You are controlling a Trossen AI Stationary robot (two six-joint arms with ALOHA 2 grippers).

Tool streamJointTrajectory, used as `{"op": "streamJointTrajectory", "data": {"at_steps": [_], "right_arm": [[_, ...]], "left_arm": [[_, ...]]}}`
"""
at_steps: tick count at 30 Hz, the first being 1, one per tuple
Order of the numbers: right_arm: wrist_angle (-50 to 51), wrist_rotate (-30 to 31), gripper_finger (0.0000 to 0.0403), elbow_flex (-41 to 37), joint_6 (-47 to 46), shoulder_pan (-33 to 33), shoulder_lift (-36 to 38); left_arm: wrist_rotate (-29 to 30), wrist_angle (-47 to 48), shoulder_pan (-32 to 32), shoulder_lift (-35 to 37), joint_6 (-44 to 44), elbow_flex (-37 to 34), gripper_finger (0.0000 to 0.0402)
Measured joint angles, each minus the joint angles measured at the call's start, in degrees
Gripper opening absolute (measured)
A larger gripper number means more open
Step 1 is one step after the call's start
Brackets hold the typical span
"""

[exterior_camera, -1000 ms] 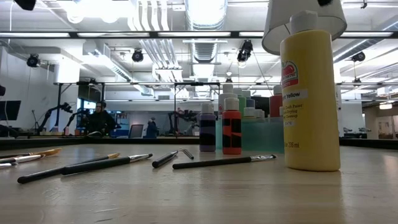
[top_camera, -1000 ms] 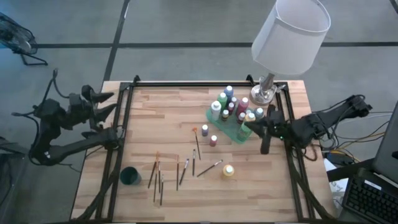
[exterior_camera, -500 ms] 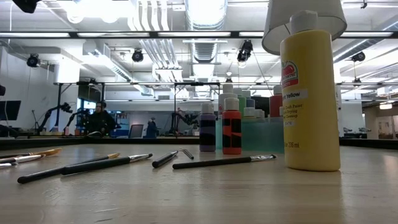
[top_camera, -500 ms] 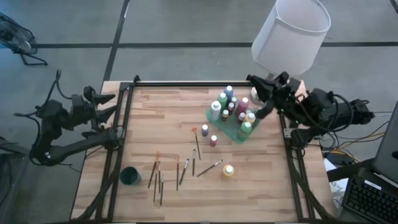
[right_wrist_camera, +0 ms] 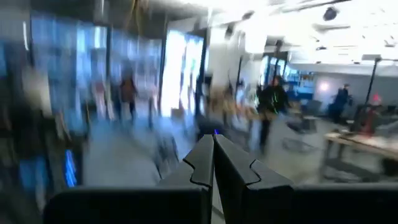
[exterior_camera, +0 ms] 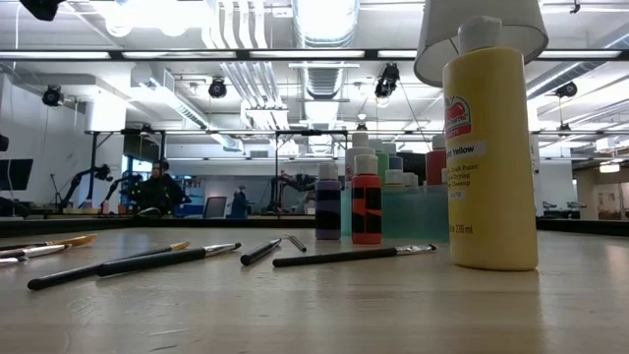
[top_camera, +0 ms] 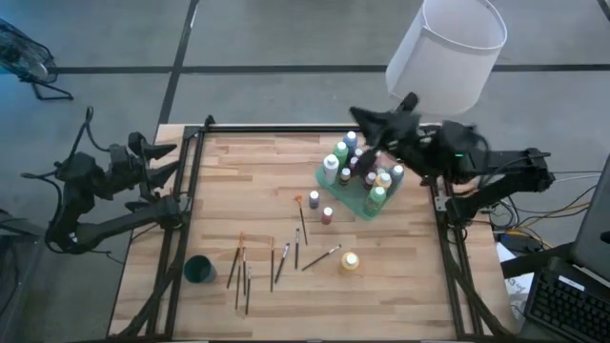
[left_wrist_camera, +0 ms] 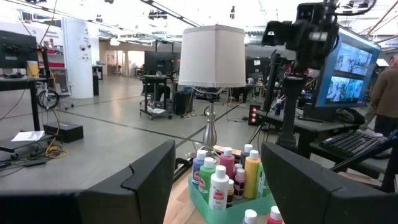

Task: Pick & Place Paint Supplies
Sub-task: Put the small orange paint bottle into the green transparent bin

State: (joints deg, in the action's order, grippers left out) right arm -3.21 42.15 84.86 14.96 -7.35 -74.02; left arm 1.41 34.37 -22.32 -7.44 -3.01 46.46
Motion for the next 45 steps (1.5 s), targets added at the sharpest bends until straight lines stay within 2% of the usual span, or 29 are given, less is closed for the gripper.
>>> {"op": "streamJointTrajectory", "data": {"at_steps": [2,4,8,11,16,20,23,27,31,41,45], "right_arm": [[12.1,0.0,0.0008,4.8,0.7,0.7,-2.8],[24.4,-0.1,0.0008,9.3,-3.2,1.2,-5.4],[46.7,-0.9,0.0008,18.5,-21.1,2.0,-10.0],[61.4,-6.2,0.0008,24.4,-29.1,2.7,-13.8],[74.4,-16.3,0.0014,32.9,-32.9,3.4,-21.8],[84.2,-22.6,0.0042,39.5,-33.6,4.2,-28.6],[87.7,-27.1,0.0074,43.8,-34.1,5.0,-33.1],[88.4,-37.0,0.0122,48.5,-35.7,7.0,-38.3],[89.3,-44.3,0.0163,50.0,-37.4,8.7,-43.7],[91.1,-45.2,0.0222,50.1,-37.0,9.4,-50.0],[91.4,-45.0,0.0235,49.9,-33.3,8.8,-51.0]], "left_arm": [[0.0,0.0,0.0,0.0,0.0,0.0,0.0243],[0.0,0.0,0.0,0.0,0.0,0.0,0.0243],[0.0,0.0,0.0,0.0,0.0,0.0,0.0243],[0.0,0.0,0.0,0.0,0.0,0.0,0.0243],[0.0,0.0,0.0,0.0,0.0,0.0,0.0243],[0.0,0.0,0.0,0.0,0.0,0.0,0.0243],[0.0,0.0,0.0,0.0,0.0,0.0,0.0243],[-0.1,0.0,0.0,0.0,0.0,0.0,0.0243],[-0.1,0.0,0.0,0.0,0.0,0.0,0.0243],[-0.1,0.0,0.0,0.0,0.0,0.0,0.0243],[-0.1,0.0,0.0,0.0,0.0,0.0,0.0243]]}}
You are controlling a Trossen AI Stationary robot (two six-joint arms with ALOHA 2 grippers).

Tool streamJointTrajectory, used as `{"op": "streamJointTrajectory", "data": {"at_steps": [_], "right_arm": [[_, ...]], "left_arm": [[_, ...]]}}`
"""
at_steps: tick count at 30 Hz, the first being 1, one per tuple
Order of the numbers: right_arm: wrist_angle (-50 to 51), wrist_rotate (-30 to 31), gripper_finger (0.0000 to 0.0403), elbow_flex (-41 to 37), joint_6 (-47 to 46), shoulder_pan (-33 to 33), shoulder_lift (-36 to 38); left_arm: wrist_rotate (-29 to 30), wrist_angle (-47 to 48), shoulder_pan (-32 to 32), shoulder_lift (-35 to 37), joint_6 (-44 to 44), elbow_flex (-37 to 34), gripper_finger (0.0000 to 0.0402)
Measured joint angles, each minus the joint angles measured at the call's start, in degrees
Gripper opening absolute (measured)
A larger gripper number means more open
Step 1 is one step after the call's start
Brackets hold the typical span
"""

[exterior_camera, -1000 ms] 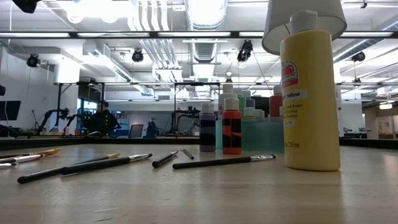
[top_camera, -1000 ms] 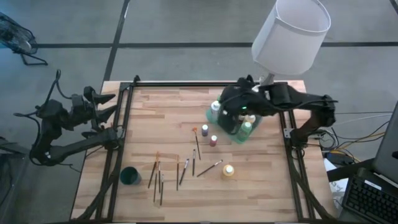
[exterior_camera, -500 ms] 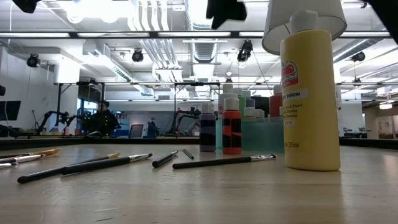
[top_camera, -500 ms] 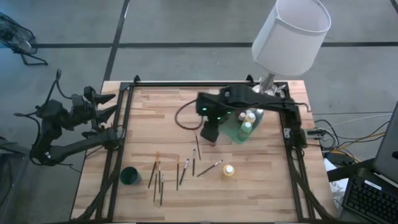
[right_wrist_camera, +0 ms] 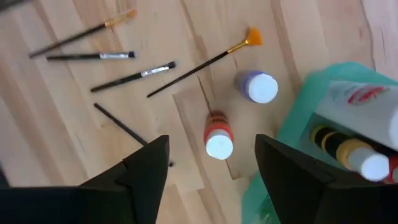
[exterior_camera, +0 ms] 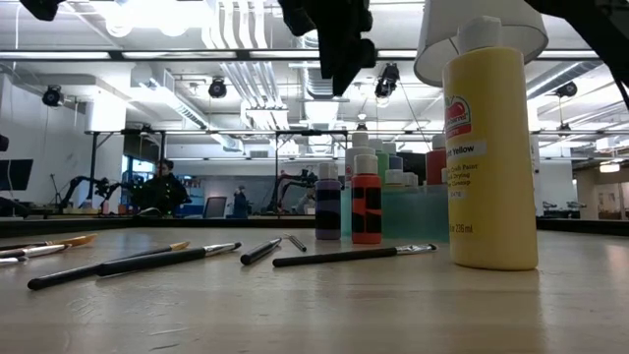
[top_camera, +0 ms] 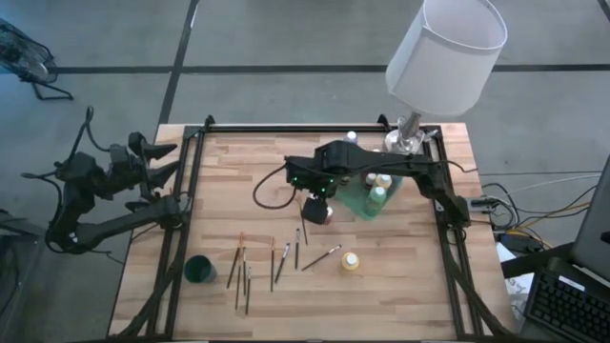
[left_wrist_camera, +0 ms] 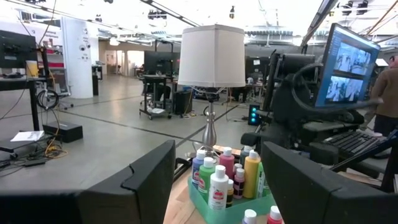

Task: Pick & Place Paint Supplies
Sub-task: Put the small orange paint bottle into the green transparent bin

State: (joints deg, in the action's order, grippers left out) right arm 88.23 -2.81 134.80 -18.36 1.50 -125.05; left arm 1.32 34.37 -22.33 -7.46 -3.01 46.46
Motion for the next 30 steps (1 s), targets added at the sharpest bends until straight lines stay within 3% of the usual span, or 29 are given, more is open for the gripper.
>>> {"op": "streamJointTrajectory", "data": {"at_steps": [9,19,30], "right_arm": [[-0.3,4.5,0.0257,-1.1,6.0,-0.5,-0.4],[-1.2,1.1,0.0247,-10.6,8.9,-0.6,-0.5],[-5.1,-1.2,0.024,-14.6,9.1,-0.6,-0.4]], "left_arm": [[0.0,0.0,0.0,0.0,0.0,0.0,0.0243],[0.0,0.0,0.0,0.0,0.0,0.0,0.0243],[0.0,0.0,0.0,0.0,0.0,0.0,0.0243]]}}
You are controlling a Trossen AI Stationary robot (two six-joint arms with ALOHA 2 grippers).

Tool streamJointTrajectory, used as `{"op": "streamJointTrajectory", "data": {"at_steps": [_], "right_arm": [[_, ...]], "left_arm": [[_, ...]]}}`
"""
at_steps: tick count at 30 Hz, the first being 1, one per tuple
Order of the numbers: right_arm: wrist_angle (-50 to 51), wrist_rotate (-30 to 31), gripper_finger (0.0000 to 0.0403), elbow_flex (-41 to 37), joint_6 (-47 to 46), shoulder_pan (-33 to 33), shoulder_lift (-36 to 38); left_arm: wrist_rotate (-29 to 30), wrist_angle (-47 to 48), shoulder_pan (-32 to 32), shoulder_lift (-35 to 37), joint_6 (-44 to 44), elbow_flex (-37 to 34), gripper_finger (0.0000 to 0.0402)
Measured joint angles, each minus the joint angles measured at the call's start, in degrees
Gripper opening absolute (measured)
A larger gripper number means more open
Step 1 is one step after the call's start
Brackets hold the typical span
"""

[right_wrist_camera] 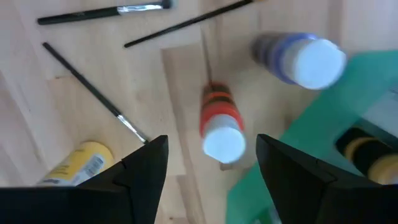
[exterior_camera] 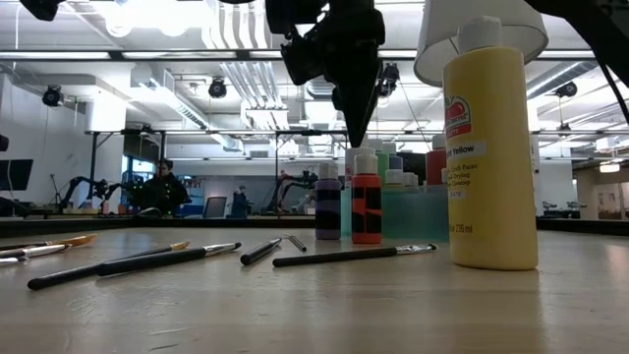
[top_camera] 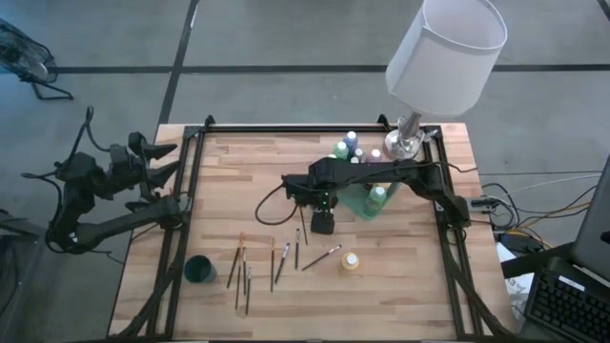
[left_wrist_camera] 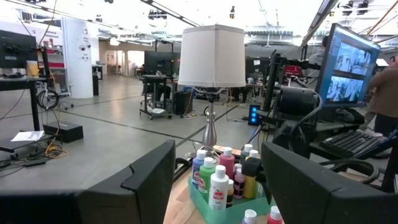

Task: Pick & Place Paint Supplies
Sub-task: Put the small orange paint bottle into the green transparent bin

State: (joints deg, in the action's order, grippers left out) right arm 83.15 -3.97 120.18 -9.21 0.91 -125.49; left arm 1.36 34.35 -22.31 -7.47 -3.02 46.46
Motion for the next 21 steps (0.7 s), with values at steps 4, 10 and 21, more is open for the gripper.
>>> {"op": "streamJointTrajectory", "data": {"at_steps": [4,10,21], "right_arm": [[-1.0,-0.7,0.025,-2.4,0.0,0.1,0.0],[-3.5,-0.6,0.0254,-5.4,0.0,0.5,0.0],[-5.4,-0.6,0.0204,-8.3,0.2,1.2,0.0]], "left_arm": [[0.0,0.0,0.0,0.0,0.0,0.0,0.0243],[0.0,0.0,0.0,0.0,0.0,0.0,0.0243],[0.0,0.0,0.0,0.0,0.0,0.0,0.0243]]}}
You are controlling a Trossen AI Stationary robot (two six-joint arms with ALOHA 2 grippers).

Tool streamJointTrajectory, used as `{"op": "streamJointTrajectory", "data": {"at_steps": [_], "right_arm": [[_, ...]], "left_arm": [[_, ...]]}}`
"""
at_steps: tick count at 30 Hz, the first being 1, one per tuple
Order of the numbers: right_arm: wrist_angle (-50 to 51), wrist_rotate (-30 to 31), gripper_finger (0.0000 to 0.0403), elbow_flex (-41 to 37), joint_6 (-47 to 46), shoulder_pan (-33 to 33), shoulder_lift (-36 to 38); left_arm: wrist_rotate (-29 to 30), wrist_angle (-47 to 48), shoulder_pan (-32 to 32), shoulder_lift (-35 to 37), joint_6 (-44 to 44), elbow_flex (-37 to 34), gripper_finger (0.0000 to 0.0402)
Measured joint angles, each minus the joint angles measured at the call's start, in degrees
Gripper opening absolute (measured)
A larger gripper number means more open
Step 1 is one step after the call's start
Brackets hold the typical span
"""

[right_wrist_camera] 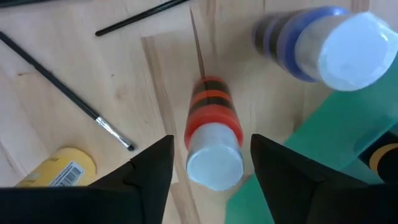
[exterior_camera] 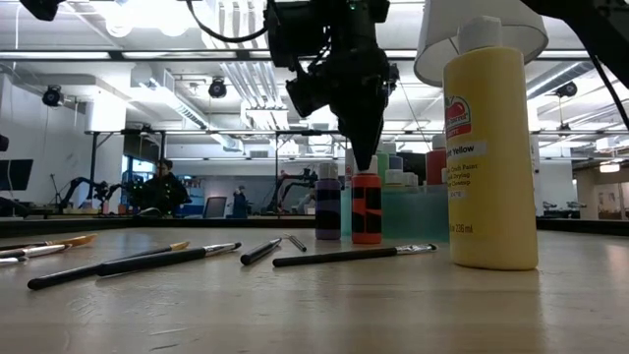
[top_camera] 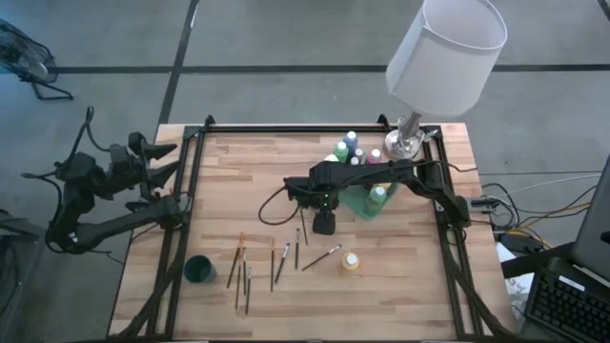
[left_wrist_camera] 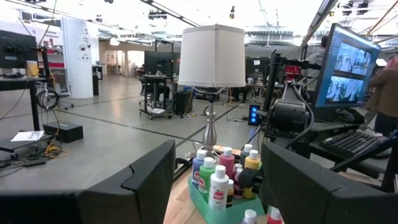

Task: Pick & Place Paint Supplies
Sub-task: Put the small orange paint bottle into the green transparent bin

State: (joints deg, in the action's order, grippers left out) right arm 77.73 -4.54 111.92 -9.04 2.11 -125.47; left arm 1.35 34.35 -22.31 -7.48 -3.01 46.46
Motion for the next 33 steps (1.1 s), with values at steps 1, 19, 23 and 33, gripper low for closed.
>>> {"op": "streamJointTrajectory", "data": {"at_steps": [1,19,23,33], "right_arm": [[-0.2,0.0,0.0199,-0.1,0.0,0.0,0.0],[1.3,0.0,0.0112,2.3,0.1,0.2,0.1],[8.5,0.0,0.0119,8.0,0.3,0.8,0.3],[12.2,0.3,0.0113,14.5,0.7,5.5,6.7]], "left_arm": [[0.0,0.0,0.0,0.0,0.0,0.0,0.0243],[0.0,0.0,0.0,0.0,0.0,0.0,0.0243],[0.0,0.0,0.0,0.0,0.0,0.0,0.0243],[0.0,0.0,0.0,0.0,0.0,0.0,0.0243]]}}
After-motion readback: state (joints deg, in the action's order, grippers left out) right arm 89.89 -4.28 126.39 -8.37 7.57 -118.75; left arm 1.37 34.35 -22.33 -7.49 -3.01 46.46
